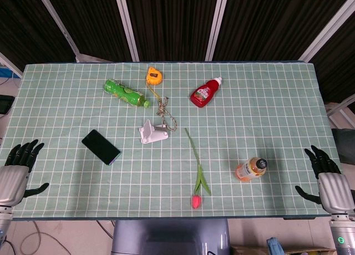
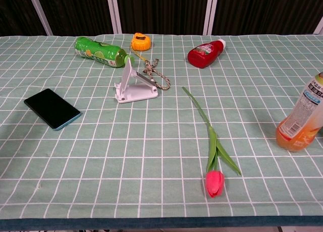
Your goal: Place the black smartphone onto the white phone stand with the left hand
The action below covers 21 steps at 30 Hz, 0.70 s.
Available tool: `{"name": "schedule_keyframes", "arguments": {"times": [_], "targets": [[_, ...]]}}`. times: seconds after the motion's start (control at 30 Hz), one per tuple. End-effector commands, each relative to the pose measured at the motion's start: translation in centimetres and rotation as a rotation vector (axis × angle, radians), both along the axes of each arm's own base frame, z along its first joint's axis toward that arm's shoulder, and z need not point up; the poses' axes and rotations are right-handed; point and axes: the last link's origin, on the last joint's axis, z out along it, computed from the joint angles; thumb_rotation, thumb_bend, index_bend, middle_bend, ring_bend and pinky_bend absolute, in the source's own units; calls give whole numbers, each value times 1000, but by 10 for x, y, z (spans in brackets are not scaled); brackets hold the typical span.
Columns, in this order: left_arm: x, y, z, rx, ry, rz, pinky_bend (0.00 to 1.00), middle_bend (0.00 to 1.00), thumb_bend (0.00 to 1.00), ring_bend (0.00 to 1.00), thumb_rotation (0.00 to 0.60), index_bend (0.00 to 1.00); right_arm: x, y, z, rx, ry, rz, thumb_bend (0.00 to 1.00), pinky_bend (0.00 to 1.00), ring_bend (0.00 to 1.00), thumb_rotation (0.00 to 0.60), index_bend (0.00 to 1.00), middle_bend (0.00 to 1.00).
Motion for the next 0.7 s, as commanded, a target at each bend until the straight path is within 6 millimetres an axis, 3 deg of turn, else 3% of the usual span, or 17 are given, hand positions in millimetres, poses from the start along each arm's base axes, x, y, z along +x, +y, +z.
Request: {"name": "schedule_keyframes", "arguments": {"times": [0.03, 0.5, 0.7], "targets": [[0, 0, 0, 0, 2, 0, 0, 0, 72, 0, 600, 0, 0, 0, 0, 0, 0, 0, 274, 187, 0, 600, 29, 0], [1, 4, -7, -44, 37, -11, 0, 0, 72, 0, 600, 0, 1, -1, 0, 1, 1, -4, 274, 187, 0, 600, 29, 0], [11, 22, -10, -94, 115, -72, 0, 0, 73, 0, 600, 0, 1, -4, -1, 5, 10, -8, 274, 187, 0, 600, 31, 0]]}}
